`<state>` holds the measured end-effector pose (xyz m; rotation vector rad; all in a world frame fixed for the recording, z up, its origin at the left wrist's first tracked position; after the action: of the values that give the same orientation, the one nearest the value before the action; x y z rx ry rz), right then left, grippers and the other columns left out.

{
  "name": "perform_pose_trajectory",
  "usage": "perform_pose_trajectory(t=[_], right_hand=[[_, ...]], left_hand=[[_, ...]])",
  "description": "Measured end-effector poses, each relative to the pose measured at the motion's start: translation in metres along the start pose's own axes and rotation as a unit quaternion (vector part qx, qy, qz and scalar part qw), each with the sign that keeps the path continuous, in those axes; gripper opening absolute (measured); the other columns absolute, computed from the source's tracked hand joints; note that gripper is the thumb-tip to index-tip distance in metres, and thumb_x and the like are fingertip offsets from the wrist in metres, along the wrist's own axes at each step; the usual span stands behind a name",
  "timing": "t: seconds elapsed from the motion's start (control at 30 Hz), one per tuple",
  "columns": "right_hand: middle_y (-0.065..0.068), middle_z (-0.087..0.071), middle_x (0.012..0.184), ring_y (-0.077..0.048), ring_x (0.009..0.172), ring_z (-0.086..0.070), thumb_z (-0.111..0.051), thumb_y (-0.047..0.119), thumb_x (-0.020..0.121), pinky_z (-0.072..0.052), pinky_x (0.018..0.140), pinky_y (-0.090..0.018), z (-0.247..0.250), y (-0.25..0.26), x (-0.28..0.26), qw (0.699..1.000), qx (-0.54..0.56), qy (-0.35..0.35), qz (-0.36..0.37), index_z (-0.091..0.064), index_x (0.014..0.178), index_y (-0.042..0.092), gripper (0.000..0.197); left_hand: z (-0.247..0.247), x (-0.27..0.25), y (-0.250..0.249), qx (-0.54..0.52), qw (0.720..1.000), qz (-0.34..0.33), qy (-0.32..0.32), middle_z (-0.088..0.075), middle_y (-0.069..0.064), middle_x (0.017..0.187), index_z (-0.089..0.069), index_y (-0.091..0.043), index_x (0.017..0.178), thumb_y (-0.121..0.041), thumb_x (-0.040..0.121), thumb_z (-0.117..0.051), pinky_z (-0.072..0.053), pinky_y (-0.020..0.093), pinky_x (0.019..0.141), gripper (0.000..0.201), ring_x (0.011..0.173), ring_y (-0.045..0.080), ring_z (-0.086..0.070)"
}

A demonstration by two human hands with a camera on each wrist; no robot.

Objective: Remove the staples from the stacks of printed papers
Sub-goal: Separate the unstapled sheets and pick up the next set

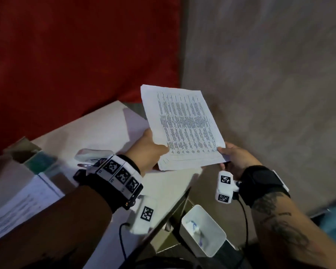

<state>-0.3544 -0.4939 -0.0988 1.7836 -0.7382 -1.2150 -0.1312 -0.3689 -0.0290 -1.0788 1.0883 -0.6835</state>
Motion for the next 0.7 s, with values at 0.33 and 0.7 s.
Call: perform_pose_trajectory(t=[0.33, 0.7], right_hand=[[-0.001, -0.04, 0.048, -0.009, 0.03, -0.033, -0.05, 0.021, 0.097, -0.024, 0.036, -0.011, 0.186, -0.123, -0.013, 0.967, -0.096, -0.115, -0.206, -0.055, 0.094, 0.013, 0.01], [0.008, -0.067, 0.064, -0.009, 0.057, -0.055, -0.067, 0.024, 0.09, -0.042, 0.045, -0.017, 0.25, -0.231, -0.041, 0.894, -0.236, -0.143, -0.354, -0.069, 0.091, 0.016, 0.008]], left_hand=[[-0.186, 0.022, 0.039, 0.172, 0.967, 0.051, 0.183, -0.052, 0.0, 0.135, -0.007, -0.042, 0.147, -0.002, 0.093, -0.044, -0.061, 0.035, 0.06, 0.076, 0.088, 0.021, -0.068], [-0.257, 0.036, 0.184, 0.491, 0.792, 0.2, 0.303, -0.066, 0.004, 0.084, -0.067, -0.006, 0.091, -0.015, 0.095, -0.054, -0.05, 0.027, 0.077, 0.016, 0.084, 0.021, -0.06]])
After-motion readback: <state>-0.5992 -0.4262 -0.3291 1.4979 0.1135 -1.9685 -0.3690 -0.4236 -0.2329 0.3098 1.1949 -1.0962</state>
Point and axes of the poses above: each hand's wrist, its own x-axis towards the middle knuckle, its own z-axis out of the back of the hand, y = z × x, the point moved 10 cm from there along x, towards the middle knuckle
